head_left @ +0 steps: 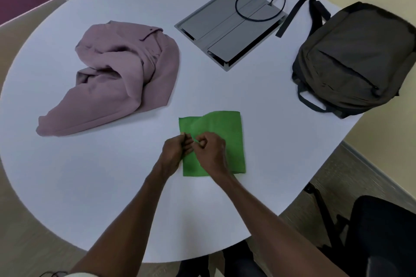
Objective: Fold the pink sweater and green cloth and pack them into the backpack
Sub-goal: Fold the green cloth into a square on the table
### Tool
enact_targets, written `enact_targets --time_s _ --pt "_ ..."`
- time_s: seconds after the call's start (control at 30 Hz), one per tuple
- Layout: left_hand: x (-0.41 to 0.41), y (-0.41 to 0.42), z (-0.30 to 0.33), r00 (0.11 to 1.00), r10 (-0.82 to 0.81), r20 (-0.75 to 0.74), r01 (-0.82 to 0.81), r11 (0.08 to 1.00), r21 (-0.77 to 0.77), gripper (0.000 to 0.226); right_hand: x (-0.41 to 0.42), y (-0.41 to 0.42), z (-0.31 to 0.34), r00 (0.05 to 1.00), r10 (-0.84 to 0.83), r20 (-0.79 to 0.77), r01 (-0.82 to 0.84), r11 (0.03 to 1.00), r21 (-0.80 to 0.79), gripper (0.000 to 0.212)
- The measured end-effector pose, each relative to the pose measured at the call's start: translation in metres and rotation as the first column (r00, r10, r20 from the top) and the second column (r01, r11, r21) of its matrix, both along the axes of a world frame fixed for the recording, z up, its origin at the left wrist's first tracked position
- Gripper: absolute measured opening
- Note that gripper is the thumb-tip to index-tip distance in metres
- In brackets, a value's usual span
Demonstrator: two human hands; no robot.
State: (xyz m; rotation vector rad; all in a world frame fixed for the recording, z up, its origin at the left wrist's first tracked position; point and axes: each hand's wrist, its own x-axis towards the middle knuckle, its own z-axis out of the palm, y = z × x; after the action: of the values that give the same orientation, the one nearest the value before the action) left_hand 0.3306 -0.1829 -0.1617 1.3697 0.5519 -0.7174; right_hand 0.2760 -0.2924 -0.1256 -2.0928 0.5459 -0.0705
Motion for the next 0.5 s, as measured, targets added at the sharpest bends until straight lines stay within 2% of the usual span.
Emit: enact_targets --time_s 0.1,0.23,0.3,0.37,0.5 --pt "0.013 0.000 0.007 0.994 -0.034 -0.105 0.018 0.989 -0.147 0.038 -0.011 0.012 -0.018 0.997 0.061 -0.039 -0.063 0.997 -0.046 0.006" --pt "0.027 -0.009 0.014 0.998 -0.012 -0.066 0.001 0.987 -0.164 0.021 -0.018 0.013 -0.022 0.999 0.046 -0.007 -0.047 0.995 -0.083 0.008" --pt "0.035 -0.010 0.011 0.997 -0.028 0.068 0.031 0.998 -0.045 0.012 -0.019 0.014 -0.020 0.997 0.081 -0.012 -0.082 0.991 -0.106 0.012" --pt "0.043 -0.007 0.007 0.975 -0.075 0.208 0.064 0.996 0.058 0.017 -0.023 0.018 -0.019 0.991 0.132 -0.034 -0.136 0.980 -0.143 0.022" --pt "0.050 0.003 -0.007 0.938 -0.208 0.277 0.130 0.953 0.274 0.015 -0.042 0.033 -0.026 0.980 0.191 -0.051 -0.197 0.952 -0.236 0.037"
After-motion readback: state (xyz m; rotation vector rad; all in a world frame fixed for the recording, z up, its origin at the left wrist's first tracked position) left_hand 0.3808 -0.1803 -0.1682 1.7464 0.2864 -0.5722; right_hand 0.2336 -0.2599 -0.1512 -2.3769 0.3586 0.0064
